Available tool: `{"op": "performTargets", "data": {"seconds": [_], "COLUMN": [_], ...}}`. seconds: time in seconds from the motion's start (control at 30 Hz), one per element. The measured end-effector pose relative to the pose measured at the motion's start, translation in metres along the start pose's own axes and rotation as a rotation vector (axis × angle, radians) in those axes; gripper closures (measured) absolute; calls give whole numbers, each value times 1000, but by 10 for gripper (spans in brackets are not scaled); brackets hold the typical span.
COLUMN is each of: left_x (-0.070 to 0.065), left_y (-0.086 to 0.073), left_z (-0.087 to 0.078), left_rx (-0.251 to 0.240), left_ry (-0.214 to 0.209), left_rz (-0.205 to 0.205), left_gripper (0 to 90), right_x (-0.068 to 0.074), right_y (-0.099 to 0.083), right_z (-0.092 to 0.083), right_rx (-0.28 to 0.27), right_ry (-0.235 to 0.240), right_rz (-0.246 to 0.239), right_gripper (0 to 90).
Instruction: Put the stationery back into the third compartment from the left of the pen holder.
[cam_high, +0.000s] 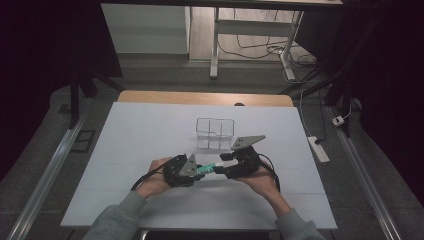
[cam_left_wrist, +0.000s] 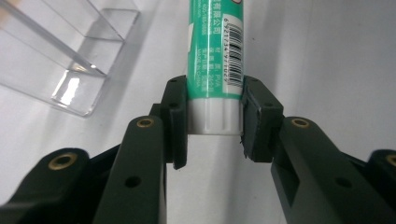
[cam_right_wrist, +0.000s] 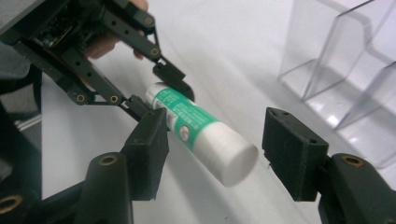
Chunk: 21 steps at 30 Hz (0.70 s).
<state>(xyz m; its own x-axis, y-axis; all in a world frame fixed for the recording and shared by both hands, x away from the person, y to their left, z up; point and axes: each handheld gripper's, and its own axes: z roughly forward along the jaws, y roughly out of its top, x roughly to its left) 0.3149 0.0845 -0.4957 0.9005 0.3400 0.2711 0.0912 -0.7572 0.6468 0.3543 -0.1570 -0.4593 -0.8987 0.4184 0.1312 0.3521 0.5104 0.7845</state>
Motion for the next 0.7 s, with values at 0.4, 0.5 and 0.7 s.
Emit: {"op": "performTargets", "data": {"seconds": [0.4, 0.5, 0.7], "left_x": [13, 13, 13], "left_y": [-10, -11, -10], "left_z": [-9, -10, -12], "left_rx": [-88, -102, -133], "left_ry": [70, 83, 88], "left_rz": [-137, -148, -160], "left_gripper": [656, 656, 656], "right_x": [-5, -7, -11], "right_y": [-4, -7, -12], "right_z": [-14, -14, -11], "right_rx": [-111, -117, -148], "right_ry": [-66, -76, -70], "right_rz": [25, 35, 82], "right_gripper": [352, 343, 332]}}
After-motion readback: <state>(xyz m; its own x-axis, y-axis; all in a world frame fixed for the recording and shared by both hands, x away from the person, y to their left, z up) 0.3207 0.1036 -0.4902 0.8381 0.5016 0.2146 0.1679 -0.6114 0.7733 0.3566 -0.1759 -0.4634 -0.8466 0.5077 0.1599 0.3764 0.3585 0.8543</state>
